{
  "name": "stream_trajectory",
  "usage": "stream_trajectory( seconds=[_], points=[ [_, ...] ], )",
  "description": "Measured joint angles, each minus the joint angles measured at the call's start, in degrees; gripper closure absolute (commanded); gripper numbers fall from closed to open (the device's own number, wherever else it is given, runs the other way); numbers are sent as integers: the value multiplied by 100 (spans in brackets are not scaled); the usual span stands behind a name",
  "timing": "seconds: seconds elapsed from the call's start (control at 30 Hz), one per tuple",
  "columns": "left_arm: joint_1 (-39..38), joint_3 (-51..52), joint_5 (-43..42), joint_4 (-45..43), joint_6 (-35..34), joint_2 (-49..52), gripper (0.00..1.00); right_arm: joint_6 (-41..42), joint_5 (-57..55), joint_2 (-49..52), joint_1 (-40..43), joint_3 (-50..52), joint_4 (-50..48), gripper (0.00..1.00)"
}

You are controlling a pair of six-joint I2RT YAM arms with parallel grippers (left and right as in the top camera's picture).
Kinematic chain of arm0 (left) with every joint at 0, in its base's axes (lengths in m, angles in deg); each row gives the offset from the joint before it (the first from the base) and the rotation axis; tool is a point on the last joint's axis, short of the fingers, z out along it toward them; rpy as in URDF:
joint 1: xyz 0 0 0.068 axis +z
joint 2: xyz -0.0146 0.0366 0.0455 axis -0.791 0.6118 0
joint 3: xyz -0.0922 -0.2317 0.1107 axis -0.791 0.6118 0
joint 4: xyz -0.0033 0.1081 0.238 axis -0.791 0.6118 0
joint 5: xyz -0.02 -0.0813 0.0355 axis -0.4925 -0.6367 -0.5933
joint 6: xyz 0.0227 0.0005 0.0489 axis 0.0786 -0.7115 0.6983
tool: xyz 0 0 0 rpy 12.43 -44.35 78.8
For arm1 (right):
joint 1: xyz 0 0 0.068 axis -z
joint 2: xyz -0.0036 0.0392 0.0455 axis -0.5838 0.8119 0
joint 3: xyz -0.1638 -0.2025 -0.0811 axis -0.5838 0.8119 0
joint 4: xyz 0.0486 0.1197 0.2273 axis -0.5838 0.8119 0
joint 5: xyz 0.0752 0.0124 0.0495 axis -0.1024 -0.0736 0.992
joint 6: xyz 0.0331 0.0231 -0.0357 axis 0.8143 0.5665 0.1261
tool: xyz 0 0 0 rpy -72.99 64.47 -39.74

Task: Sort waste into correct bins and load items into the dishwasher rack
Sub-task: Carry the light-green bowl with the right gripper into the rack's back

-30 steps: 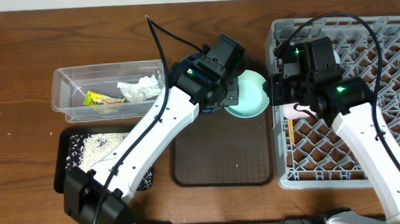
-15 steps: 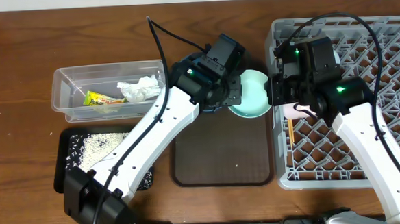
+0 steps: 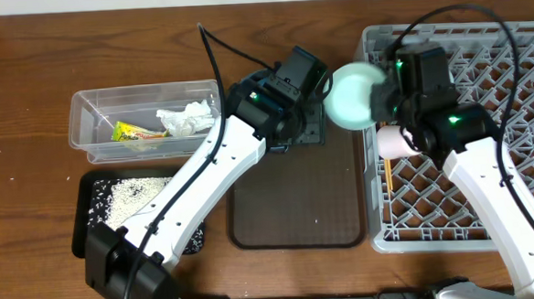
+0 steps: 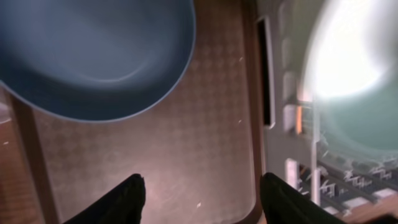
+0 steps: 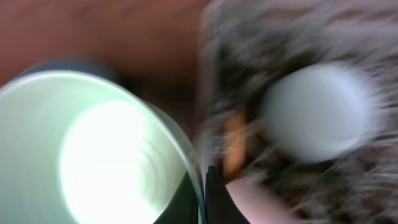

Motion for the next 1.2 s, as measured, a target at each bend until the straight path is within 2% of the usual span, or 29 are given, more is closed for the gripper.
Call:
stream_trajectory(
  seconds=[0.13,0.3,0.4,0.57,0.8,1.1,1.2],
  points=[
    [0,2,0,101,15,0,19,-2,-1165,0,175,0,-688,99],
    [0,2,2,107,7,0,14,-125,-2426,0,647,0,-1569,99],
    [0,2,0,109,9,0,12,-483,-2865,2,1097,7,-2129,99],
    [0,2,0,107,9,0,10,-1381,-3237,175,2076,-4,-3174,99],
    [0,2,0,109,9,0,10,-3067,-3414,1167,3298,-9,-4570,99],
    [0,2,0,109,9,0,10,-4953,-3766,2538,4024,4,-6467,99],
    [0,2,0,111,9,0,10,-5431,-3849,2872,4116,4,-6754,99]
  ],
)
